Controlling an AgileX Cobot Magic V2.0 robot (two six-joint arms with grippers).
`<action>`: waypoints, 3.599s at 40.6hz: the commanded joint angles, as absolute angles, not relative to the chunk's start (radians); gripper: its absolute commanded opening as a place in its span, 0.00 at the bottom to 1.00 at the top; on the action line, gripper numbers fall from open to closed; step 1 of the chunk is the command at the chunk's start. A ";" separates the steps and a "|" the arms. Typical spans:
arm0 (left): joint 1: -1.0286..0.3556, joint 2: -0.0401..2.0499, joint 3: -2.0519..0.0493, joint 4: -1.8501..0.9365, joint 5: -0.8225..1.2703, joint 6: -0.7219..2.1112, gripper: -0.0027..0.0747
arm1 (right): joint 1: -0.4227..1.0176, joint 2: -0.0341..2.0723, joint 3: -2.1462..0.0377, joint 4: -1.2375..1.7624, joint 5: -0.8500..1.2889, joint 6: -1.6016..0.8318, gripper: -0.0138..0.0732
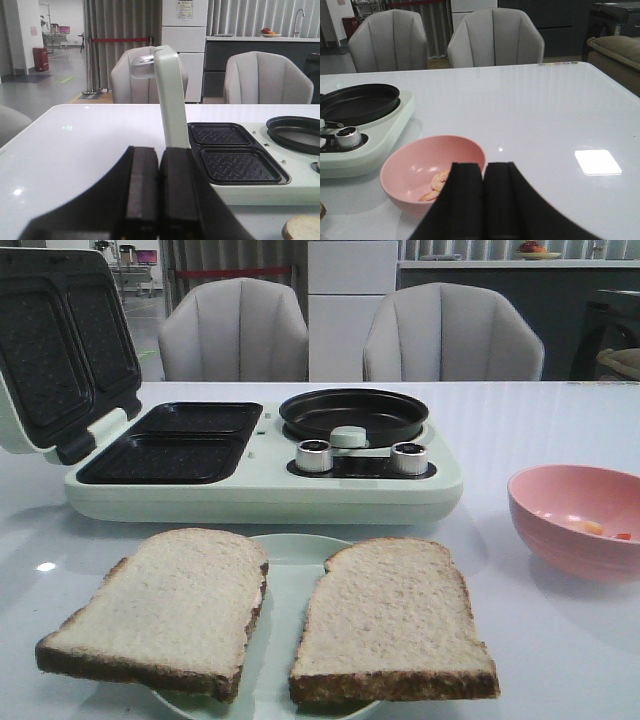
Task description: Make breakfast with bread and shrimp
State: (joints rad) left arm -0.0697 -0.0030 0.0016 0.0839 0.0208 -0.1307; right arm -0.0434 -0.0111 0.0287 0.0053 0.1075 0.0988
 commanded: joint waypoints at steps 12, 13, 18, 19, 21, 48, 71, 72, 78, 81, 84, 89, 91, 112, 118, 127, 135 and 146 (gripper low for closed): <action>-0.076 -0.020 0.017 0.076 -0.177 -0.140 0.16 | -0.047 -0.031 -0.001 0.000 -0.060 0.099 0.20; -0.076 -0.020 0.008 0.076 -0.183 -0.140 0.16 | -0.047 -0.031 -0.014 0.000 -0.070 0.099 0.20; -0.076 -0.020 -0.102 0.076 -0.153 -0.140 0.16 | -0.047 -0.030 -0.131 0.000 -0.056 0.099 0.20; -0.076 -0.020 -0.127 0.076 -0.142 -0.140 0.16 | -0.047 -0.029 -0.157 0.000 -0.040 0.099 0.20; -0.076 -0.018 -0.190 0.076 -0.115 -0.140 0.16 | -0.047 -0.017 -0.232 0.000 0.000 0.098 0.20; -0.076 0.313 -0.603 0.076 0.350 -0.140 0.16 | -0.047 0.414 -0.677 -0.010 0.581 0.098 0.20; -0.076 0.381 -0.526 0.076 0.485 -0.140 0.18 | -0.047 0.641 -0.625 -0.017 0.623 0.086 0.23; -0.076 0.383 -0.526 0.076 0.493 -0.140 0.20 | -0.047 0.641 -0.623 -0.017 0.617 0.078 0.27; -0.076 0.382 -0.526 0.084 0.505 -0.140 0.50 | -0.047 0.642 -0.623 -0.017 0.601 0.054 0.63; -0.076 0.382 -0.526 0.084 0.505 -0.140 0.65 | -0.047 0.644 -0.623 -0.016 0.601 0.054 0.75; -0.076 0.382 -0.526 0.084 0.505 -0.140 0.72 | -0.047 0.647 -0.623 -0.016 0.601 0.054 0.78; -0.076 0.383 -0.526 0.084 0.505 -0.057 0.72 | -0.047 0.657 -0.623 -0.016 0.601 0.054 0.78; -0.078 0.390 -0.528 0.079 0.505 -0.024 0.72 | -0.047 0.657 -0.623 -0.016 0.603 0.054 0.78; -0.669 0.638 -0.532 0.233 0.499 0.471 0.72 | -0.047 0.654 -0.623 -0.016 0.608 0.054 0.78; -0.848 0.744 -0.530 0.389 0.529 0.483 0.72 | -0.047 0.654 -0.623 -0.016 0.608 0.054 0.78; -0.948 0.944 -0.527 0.423 0.539 0.454 0.72 | -0.047 0.654 -0.623 -0.016 0.608 0.054 0.78; -0.948 1.104 -0.527 0.494 0.429 0.331 0.72 | -0.047 0.654 -0.623 -0.016 0.608 0.054 0.78; -0.948 1.280 -0.527 0.732 0.367 0.102 0.72 | -0.047 0.654 -0.623 -0.016 0.608 0.054 0.78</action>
